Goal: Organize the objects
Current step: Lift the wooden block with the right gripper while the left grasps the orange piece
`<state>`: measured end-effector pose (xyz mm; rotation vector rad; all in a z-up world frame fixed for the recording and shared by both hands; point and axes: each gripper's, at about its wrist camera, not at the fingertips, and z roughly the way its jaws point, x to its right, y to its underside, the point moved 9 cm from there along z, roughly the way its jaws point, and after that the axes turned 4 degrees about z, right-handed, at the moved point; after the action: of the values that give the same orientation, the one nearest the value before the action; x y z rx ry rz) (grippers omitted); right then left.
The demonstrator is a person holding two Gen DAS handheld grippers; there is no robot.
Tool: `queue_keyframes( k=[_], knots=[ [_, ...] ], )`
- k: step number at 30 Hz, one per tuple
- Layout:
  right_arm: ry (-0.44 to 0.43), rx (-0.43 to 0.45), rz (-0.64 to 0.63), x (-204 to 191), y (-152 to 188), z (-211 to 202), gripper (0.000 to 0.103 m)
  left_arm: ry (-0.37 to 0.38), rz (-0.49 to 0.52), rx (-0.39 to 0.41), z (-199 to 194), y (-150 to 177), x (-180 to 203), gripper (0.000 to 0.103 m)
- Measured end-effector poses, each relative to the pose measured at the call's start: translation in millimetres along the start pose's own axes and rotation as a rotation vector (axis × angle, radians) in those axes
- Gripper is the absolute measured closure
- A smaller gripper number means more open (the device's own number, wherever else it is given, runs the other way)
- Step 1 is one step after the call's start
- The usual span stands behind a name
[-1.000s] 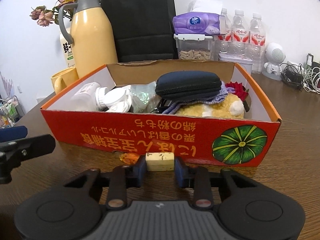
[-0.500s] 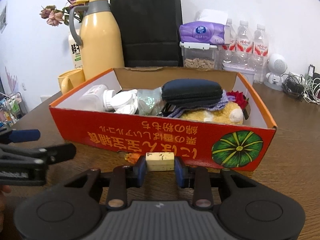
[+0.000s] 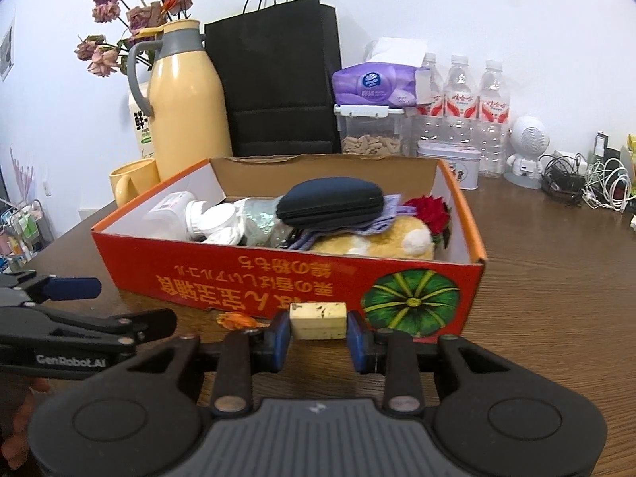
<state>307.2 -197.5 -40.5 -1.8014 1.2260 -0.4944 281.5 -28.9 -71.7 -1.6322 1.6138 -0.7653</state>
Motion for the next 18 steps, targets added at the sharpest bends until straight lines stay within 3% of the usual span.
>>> queue_keyframes(
  k=[18],
  knots=[
    [0.024, 0.017, 0.015, 43, -2, -12, 0.074, -0.049, -0.001, -0.045, 37, -13, 53, 0.0]
  ],
)
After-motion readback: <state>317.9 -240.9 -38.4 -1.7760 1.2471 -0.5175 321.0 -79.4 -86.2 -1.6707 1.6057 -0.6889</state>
